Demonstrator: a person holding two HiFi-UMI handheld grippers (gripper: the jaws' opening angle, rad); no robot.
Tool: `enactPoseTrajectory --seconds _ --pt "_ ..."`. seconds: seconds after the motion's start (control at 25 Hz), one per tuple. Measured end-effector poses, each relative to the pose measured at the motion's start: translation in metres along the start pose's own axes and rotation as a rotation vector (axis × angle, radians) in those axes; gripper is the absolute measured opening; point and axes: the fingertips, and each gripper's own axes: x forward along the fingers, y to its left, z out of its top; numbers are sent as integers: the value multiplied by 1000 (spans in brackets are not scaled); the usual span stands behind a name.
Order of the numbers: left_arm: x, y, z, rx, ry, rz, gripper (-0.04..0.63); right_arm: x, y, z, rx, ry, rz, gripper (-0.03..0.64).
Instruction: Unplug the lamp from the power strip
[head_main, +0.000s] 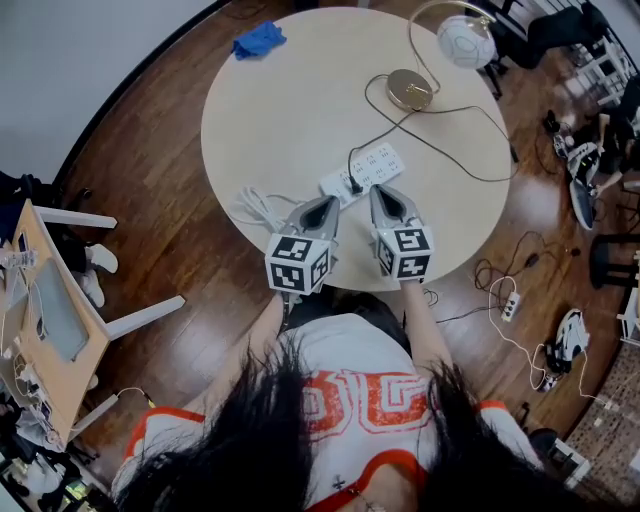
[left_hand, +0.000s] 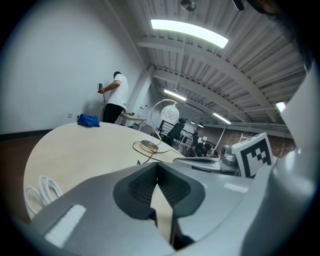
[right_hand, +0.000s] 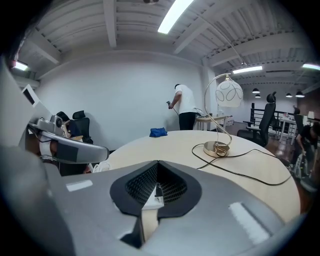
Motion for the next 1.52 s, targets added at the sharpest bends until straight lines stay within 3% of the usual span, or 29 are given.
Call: enactPoseTrajectory --seconds 0.64,1.0,1.28,1.52 --pt "-48 -63 -12 -27 -90 29 2 -95 29 -16 -9 -80 60 0" --pt "-93 -118 -54 -22 -95 79 2 -170 43 -54 29 -106 87 0" --pt "-122 -121 -65 -2 -83 120 2 -183 59 -61 50 -122 113 0" --pt "-127 -120 -64 27 -83 108 2 -186 67 -58 42 -136 104 0"
